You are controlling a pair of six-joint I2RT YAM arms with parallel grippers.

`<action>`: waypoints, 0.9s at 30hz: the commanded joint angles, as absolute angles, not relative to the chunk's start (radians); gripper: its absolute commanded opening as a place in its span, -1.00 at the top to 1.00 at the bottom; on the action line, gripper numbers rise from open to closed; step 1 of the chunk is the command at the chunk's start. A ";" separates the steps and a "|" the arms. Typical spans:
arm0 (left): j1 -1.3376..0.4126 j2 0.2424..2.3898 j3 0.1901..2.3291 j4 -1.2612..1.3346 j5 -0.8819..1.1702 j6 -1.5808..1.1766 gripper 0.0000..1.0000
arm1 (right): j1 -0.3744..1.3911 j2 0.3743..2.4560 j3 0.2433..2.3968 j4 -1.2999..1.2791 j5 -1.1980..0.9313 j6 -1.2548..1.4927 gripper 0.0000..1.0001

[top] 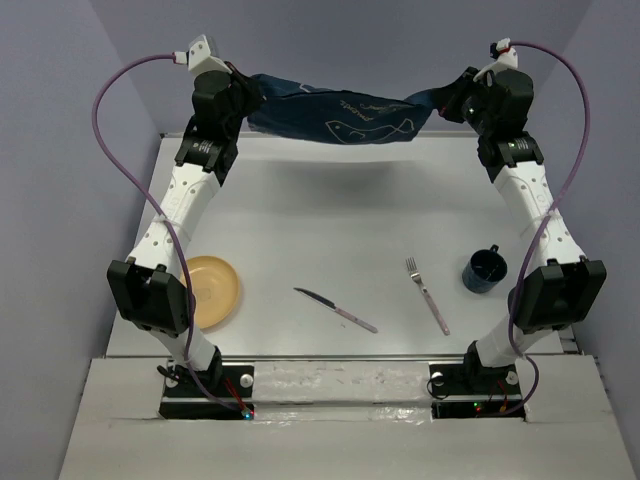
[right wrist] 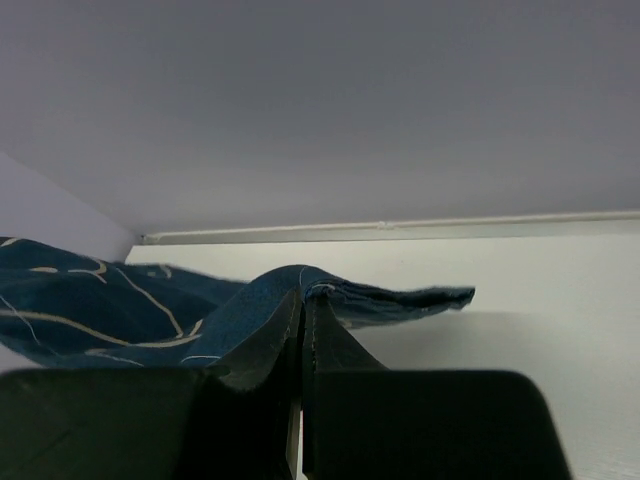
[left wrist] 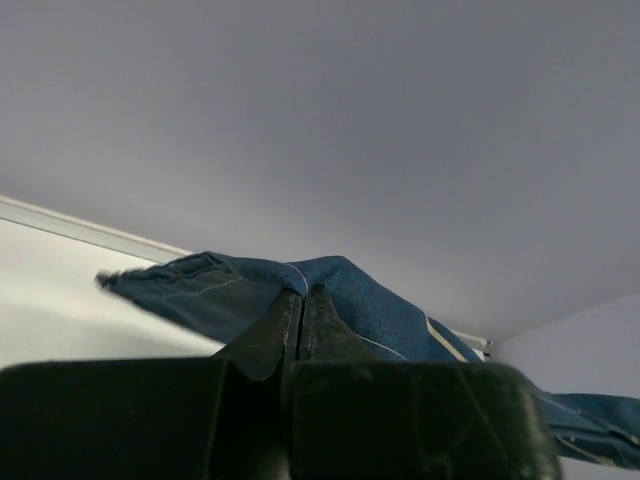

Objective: Set the dinner table for one person

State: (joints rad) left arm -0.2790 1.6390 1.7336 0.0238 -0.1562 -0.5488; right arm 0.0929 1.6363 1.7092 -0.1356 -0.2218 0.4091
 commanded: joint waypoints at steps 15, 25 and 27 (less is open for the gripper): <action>-0.252 1.399 0.770 0.363 -0.032 -0.738 1.00 | 0.100 1.606 0.996 0.103 -0.253 0.503 1.00; -0.247 1.341 0.494 0.434 -0.005 -0.761 0.93 | 0.100 1.536 0.789 0.138 -0.287 0.535 1.00; -0.247 1.321 0.473 0.436 -0.005 -0.759 0.85 | 0.100 1.502 0.737 0.158 -0.290 0.543 1.00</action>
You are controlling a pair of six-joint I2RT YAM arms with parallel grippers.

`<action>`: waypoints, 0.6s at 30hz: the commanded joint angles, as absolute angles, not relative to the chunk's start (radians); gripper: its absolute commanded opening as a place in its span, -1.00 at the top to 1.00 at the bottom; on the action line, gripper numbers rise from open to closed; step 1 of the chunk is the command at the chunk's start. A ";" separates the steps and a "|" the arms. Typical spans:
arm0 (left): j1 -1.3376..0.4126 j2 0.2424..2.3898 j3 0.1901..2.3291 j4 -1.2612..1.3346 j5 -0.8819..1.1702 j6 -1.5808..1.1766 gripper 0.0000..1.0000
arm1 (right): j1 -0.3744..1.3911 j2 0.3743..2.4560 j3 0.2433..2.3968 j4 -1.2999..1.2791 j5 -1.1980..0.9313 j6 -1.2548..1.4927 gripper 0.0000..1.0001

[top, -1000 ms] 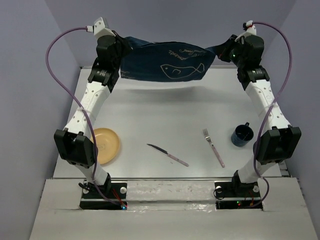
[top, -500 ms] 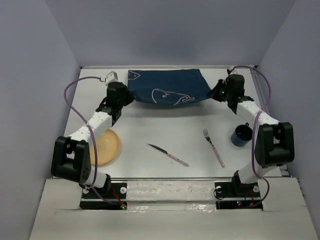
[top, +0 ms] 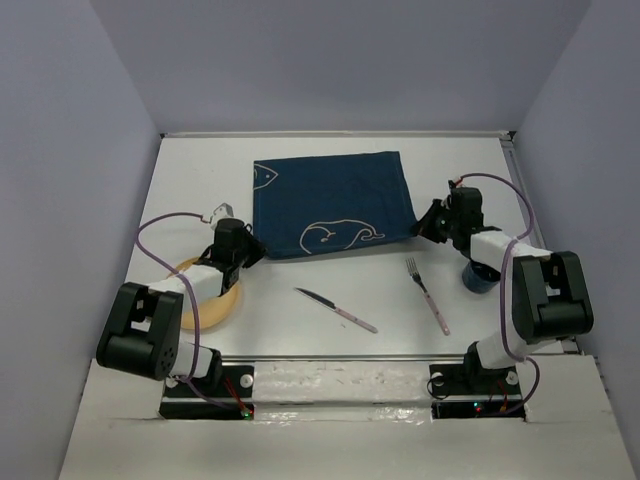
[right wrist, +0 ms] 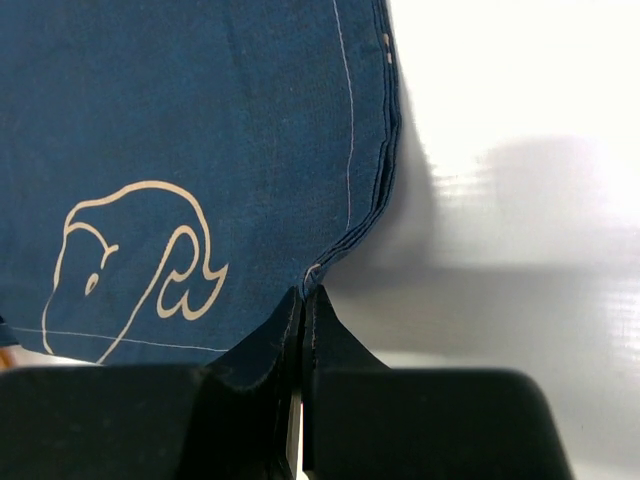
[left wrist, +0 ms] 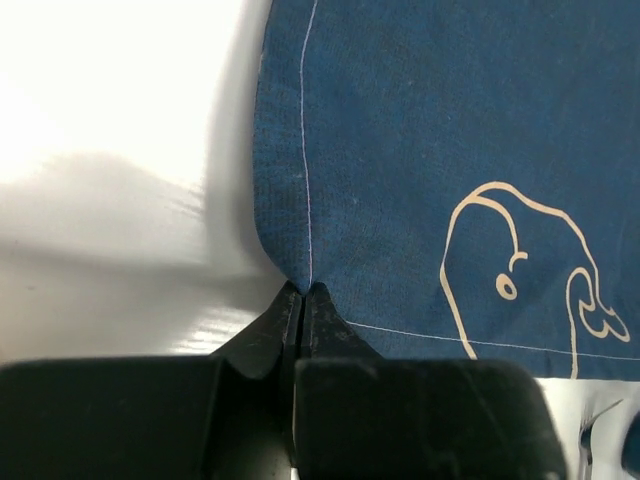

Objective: Set the dinner table for one person

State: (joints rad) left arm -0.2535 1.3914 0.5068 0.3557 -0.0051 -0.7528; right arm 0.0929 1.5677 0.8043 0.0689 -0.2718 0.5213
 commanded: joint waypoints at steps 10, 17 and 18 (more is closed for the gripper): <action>-0.249 1.263 0.417 0.436 -0.012 -0.758 0.64 | 0.121 1.439 0.621 0.166 -0.308 0.551 0.96; -0.249 1.201 0.393 0.430 -0.005 -0.770 -0.16 | 0.130 1.428 0.603 0.166 -0.270 0.543 0.50; -0.249 1.180 0.385 0.425 -0.005 -0.770 -0.27 | 0.130 1.424 0.606 0.166 -0.268 0.545 0.45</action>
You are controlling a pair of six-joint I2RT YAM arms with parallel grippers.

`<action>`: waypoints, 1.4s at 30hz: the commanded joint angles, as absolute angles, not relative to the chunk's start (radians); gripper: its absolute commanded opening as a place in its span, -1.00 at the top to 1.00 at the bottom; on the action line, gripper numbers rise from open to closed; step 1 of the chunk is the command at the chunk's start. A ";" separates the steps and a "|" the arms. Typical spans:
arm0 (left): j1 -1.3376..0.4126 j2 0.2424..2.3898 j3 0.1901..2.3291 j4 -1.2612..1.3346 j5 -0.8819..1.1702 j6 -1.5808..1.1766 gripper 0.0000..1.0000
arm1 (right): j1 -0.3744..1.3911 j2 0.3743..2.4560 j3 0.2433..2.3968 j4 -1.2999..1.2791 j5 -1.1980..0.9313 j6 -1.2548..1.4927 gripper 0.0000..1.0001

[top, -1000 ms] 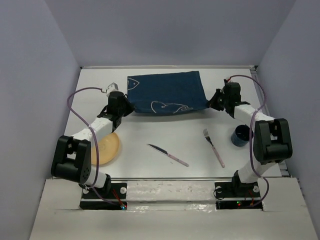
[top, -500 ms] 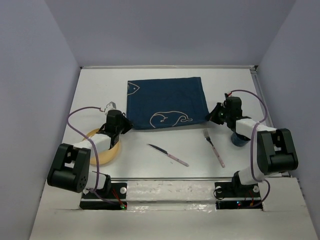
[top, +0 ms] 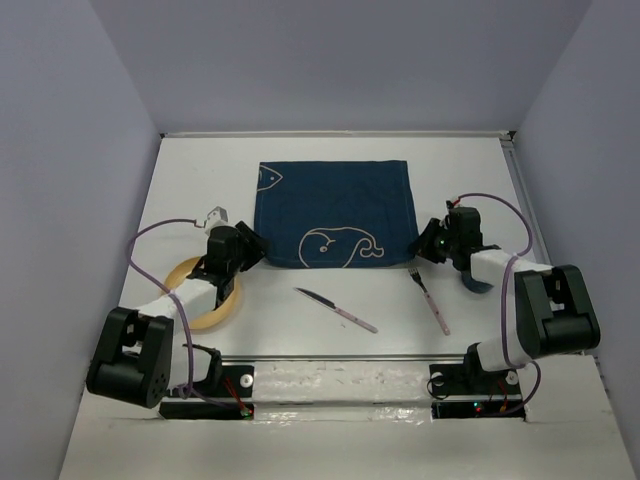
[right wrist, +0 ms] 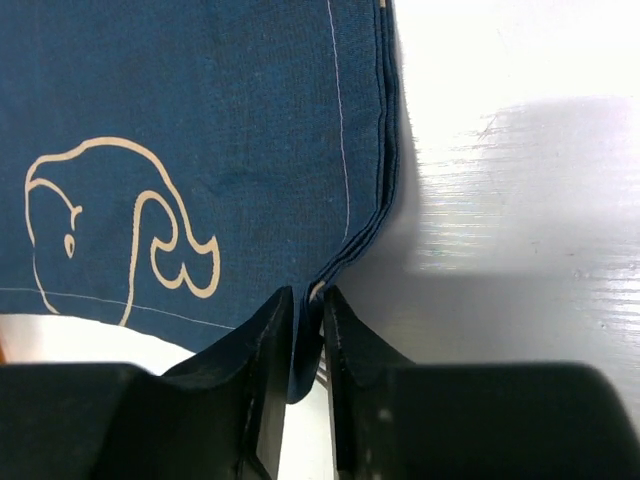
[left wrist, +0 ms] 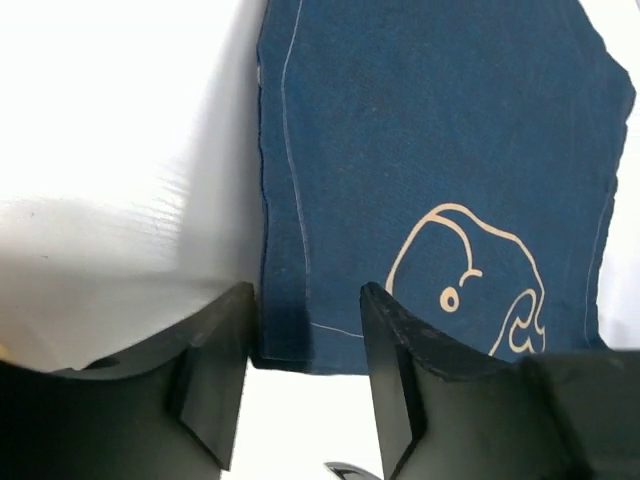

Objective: Set the dinner table for one person

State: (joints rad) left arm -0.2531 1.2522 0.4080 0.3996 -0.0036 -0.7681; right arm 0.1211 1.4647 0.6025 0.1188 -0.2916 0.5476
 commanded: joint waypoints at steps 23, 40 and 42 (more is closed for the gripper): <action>-0.252 0.750 0.635 0.097 0.083 -0.548 -0.61 | 0.390 1.353 0.848 -0.080 -0.021 0.428 0.07; -0.331 0.663 0.686 0.041 0.066 -0.347 -0.67 | 0.390 1.286 0.701 -0.273 0.150 0.500 -0.03; -0.342 0.655 0.687 0.037 0.058 -0.341 -0.68 | 0.390 1.258 0.686 -0.288 0.153 0.535 -0.01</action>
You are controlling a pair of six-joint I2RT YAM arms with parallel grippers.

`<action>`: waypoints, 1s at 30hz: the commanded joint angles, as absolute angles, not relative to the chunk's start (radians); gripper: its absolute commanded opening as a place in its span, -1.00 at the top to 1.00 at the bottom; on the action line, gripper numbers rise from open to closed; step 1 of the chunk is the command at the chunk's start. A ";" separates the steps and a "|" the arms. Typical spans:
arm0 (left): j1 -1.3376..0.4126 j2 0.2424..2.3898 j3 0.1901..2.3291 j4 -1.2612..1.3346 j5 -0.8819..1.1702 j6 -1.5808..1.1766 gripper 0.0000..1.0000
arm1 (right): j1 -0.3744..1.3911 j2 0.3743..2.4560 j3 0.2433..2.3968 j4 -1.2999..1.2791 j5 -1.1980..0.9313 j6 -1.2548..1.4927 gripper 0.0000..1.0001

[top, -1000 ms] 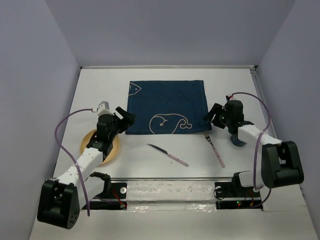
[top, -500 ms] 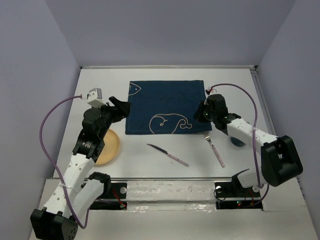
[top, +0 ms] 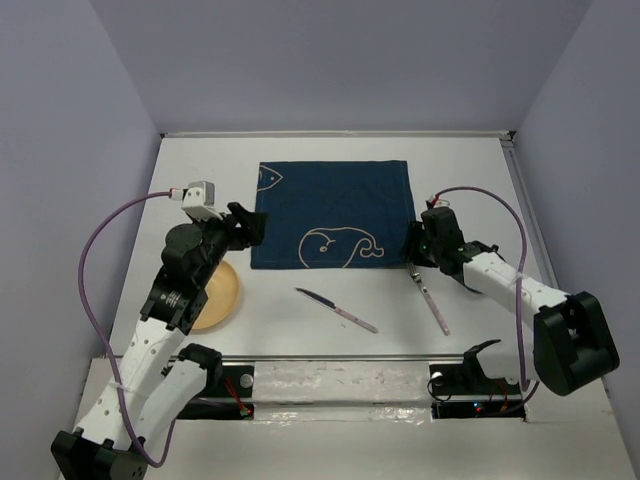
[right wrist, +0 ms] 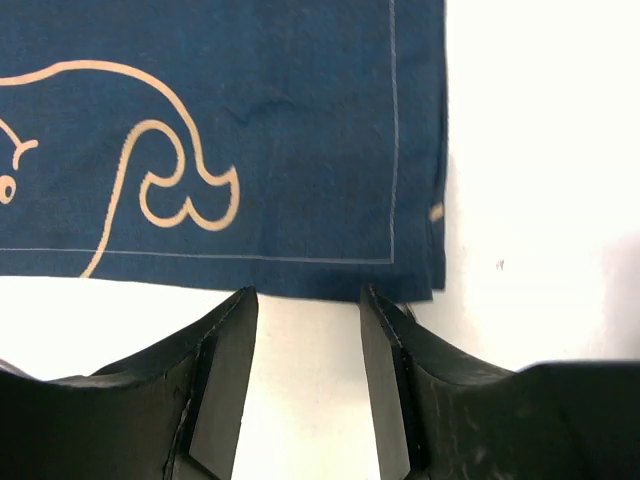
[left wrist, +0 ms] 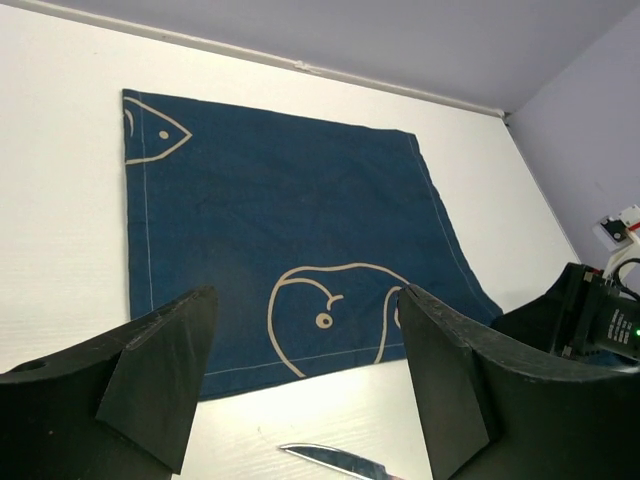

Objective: Set the dinner table for one person

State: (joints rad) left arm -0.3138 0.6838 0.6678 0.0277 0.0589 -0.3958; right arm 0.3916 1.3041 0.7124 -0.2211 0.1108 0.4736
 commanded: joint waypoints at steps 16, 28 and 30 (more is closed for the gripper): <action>-0.440 0.600 0.695 0.006 0.011 -0.313 -0.68 | 0.390 1.270 0.629 -0.335 0.106 0.623 -0.61; -0.437 0.578 0.690 0.005 -0.026 -0.314 -0.69 | 0.420 1.167 0.486 -0.314 -0.127 0.641 -0.50; -0.433 0.577 0.690 0.005 -0.023 -0.318 -0.68 | 0.439 1.161 0.485 -0.316 -0.127 0.646 -0.41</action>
